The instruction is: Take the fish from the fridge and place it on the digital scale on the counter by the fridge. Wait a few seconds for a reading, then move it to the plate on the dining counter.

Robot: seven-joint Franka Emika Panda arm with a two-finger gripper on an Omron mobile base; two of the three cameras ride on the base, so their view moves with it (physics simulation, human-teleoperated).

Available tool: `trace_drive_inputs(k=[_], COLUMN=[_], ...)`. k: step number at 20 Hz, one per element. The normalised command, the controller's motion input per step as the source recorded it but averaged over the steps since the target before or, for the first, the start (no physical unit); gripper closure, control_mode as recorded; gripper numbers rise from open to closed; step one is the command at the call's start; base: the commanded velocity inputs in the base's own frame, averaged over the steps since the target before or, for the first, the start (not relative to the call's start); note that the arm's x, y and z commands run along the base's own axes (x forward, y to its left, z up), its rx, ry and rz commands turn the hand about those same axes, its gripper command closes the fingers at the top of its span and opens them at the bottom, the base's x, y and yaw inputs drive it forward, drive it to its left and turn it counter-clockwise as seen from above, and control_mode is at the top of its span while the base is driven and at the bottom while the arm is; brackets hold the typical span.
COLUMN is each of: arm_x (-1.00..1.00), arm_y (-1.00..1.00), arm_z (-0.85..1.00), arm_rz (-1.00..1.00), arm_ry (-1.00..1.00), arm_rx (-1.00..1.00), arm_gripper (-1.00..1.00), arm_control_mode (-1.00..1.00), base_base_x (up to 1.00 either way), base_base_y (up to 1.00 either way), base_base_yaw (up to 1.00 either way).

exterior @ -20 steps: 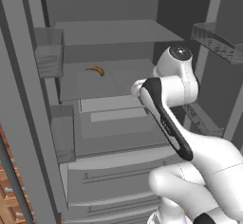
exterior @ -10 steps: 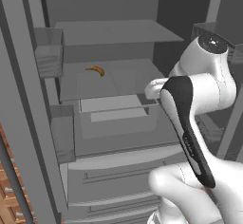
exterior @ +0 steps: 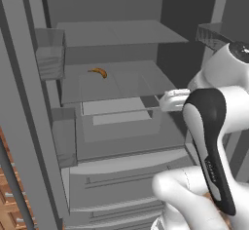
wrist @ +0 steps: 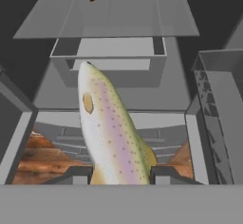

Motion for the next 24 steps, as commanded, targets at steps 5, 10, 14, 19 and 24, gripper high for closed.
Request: trace_drive_inputs(k=[5,10,14,19,24], arm_x=[-0.05,-0.02,0.00,0.00,0.00], arm_y=[0.00,-0.01,0.00,0.00,0.00], arm_z=[0.00,0.00,0.00,0.00,0.00], arm_rz=[0.00,0.00,0.00,0.00,0.00], arm_ry=[0.00,0.00,0.00,0.00,0.00], arm_rx=[0.00,0.00,0.00,0.00,0.00], arm_gripper=[1.00,1.00,1.00,1.00,1.00], arm_control_mode=[-1.00,1.00,1.00,1.00,1.00], base_base_x=[0.00,-0.25,-0.97,-1.00,-0.80], base_base_y=[0.00,-0.05,-0.12,-0.06,0.00], base_base_yaw=[0.00,0.00,0.00,0.00,0.14])
